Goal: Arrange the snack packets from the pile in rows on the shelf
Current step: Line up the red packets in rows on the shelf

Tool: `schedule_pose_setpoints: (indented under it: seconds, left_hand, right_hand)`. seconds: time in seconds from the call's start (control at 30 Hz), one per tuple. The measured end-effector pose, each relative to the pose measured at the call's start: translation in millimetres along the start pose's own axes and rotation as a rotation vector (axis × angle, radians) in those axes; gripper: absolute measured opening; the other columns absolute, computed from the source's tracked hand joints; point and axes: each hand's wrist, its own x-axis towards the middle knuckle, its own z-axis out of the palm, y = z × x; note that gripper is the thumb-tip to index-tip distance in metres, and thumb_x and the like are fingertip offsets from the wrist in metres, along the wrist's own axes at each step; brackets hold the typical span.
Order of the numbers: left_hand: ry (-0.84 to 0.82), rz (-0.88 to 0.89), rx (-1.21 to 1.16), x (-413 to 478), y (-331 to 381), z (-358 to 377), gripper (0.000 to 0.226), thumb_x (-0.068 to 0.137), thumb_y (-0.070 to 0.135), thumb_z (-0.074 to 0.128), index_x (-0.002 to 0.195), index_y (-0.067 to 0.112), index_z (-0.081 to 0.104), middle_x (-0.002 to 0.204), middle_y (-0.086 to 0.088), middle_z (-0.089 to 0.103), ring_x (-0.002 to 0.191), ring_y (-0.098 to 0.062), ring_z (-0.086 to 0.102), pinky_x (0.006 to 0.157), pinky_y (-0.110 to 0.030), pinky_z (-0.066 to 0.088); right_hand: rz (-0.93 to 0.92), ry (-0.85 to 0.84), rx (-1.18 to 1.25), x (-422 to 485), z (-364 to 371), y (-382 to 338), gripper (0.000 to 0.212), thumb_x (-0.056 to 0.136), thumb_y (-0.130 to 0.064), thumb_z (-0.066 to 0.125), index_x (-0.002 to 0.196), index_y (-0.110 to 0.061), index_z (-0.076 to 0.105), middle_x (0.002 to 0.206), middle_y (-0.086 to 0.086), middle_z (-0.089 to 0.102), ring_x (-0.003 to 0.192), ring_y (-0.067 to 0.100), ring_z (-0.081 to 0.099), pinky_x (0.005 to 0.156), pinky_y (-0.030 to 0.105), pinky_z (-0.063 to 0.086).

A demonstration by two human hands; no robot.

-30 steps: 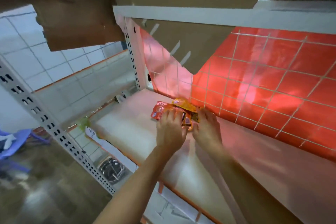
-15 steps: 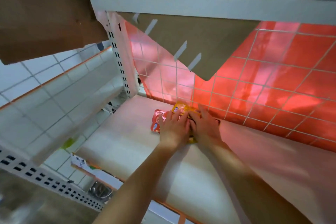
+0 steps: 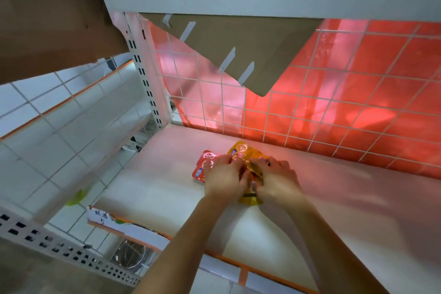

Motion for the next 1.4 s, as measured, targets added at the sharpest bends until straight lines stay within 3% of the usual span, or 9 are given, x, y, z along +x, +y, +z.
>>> schedule_pose_setpoints:
  seconds: [0.13, 0.4, 0.63, 0.77, 0.93, 1.0, 1.1, 1.23, 1.4]
  left_hand:
    - [0.008, 0.046, -0.031, -1, 8, -5, 0.025, 0.088, 0.042, 0.055, 0.102, 0.023, 0.064, 0.118, -0.001, 0.058, 0.105, -0.023, 0.057, 0.092, -0.036, 0.036]
    - [-0.088, -0.007, 0.090, 18, 39, -4, 0.060, 0.091, 0.049, 0.052, 0.141, 0.022, 0.034, 0.145, -0.011, 0.036, 0.125, -0.033, 0.044, 0.099, -0.041, 0.037]
    - [-0.259, -0.194, 0.175, 43, 62, 5, 0.091, 0.064, 0.081, 0.059, 0.129, 0.021, 0.036, 0.130, -0.013, 0.048, 0.121, -0.036, 0.041, 0.097, -0.042, 0.035]
    - [-0.206, -0.020, -0.073, 43, 80, 10, 0.092, 0.062, 0.047, 0.084, 0.137, 0.024, 0.036, 0.134, -0.009, 0.040, 0.121, -0.036, 0.045, 0.097, -0.040, 0.039]
    - [-0.120, 0.141, -0.349, 30, 127, 17, 0.097, 0.076, 0.005, 0.071, 0.151, 0.030, 0.015, 0.152, -0.010, 0.022, 0.129, -0.034, 0.043, 0.101, -0.036, 0.038]
    - [-0.114, 0.127, -0.420, 22, 149, 20, 0.088, 0.076, 0.018, 0.077, 0.149, 0.021, 0.027, 0.146, -0.014, 0.037, 0.128, -0.031, 0.045, 0.099, -0.031, 0.037]
    - [-0.172, 0.101, -0.677, 5, 185, 28, 0.038, 0.072, 0.027, 0.081, 0.107, 0.020, 0.068, 0.100, -0.001, 0.072, 0.091, -0.016, 0.067, 0.077, -0.027, 0.052]
    - [-0.366, -0.037, -0.957, -26, 240, 50, 0.020, 0.073, 0.014, 0.080, 0.084, 0.022, 0.066, 0.079, 0.005, 0.072, 0.073, -0.014, 0.068, 0.068, -0.029, 0.056]
    - [-0.507, -0.136, -1.148, -63, 310, 81, 0.013, 0.082, 0.010, 0.074, 0.090, 0.015, 0.065, 0.084, -0.008, 0.071, 0.068, -0.014, 0.068, 0.061, -0.026, 0.054]
  right_hand:
    - [0.089, 0.052, -0.039, -26, -2, 10, 0.053, 0.087, -0.043, 0.052, 0.137, -0.041, 0.036, 0.128, 0.003, 0.047, 0.118, 0.027, 0.041, 0.094, 0.040, 0.037]
    - [0.330, 0.425, 0.403, -67, -6, 60, 0.013, 0.094, -0.020, 0.048, 0.102, -0.017, 0.058, 0.087, 0.014, 0.065, 0.084, 0.037, 0.060, 0.067, 0.038, 0.044]
    - [0.507, 0.595, 0.621, -90, -13, 83, 0.020, 0.087, -0.030, 0.050, 0.091, -0.014, 0.062, 0.078, 0.015, 0.067, 0.074, 0.040, 0.064, 0.065, 0.044, 0.051]
    - [0.600, 0.607, 1.017, -103, -21, 90, 0.010, 0.091, -0.015, 0.057, 0.081, -0.017, 0.057, 0.069, 0.007, 0.068, 0.060, 0.020, 0.070, 0.056, 0.046, 0.059]
    - [0.566, 0.550, 1.300, -125, -29, 107, 0.022, 0.080, 0.000, 0.064, 0.096, -0.014, 0.056, 0.082, 0.017, 0.070, 0.062, 0.018, 0.070, 0.055, 0.037, 0.054]
    - [0.558, 0.525, 1.351, -139, -33, 118, 0.037, 0.066, -0.010, 0.067, 0.101, -0.019, 0.056, 0.086, 0.017, 0.069, 0.062, 0.021, 0.069, 0.051, 0.033, 0.050]
    - [0.594, 0.519, 1.401, -163, -38, 140, 0.049, 0.056, -0.017, 0.062, 0.104, -0.015, 0.056, 0.090, 0.017, 0.066, 0.068, 0.028, 0.068, 0.047, 0.032, 0.047]
    - [0.624, 0.614, 1.403, -199, -43, 183, 0.045, 0.066, 0.002, 0.065, 0.109, -0.001, 0.052, 0.093, 0.023, 0.061, 0.075, 0.031, 0.062, 0.057, 0.033, 0.047]
    - [0.502, 0.718, 1.373, -250, -59, 236, 0.029, 0.079, 0.001, 0.063, 0.104, -0.015, 0.063, 0.087, 0.006, 0.069, 0.083, 0.026, 0.066, 0.068, 0.034, 0.054]
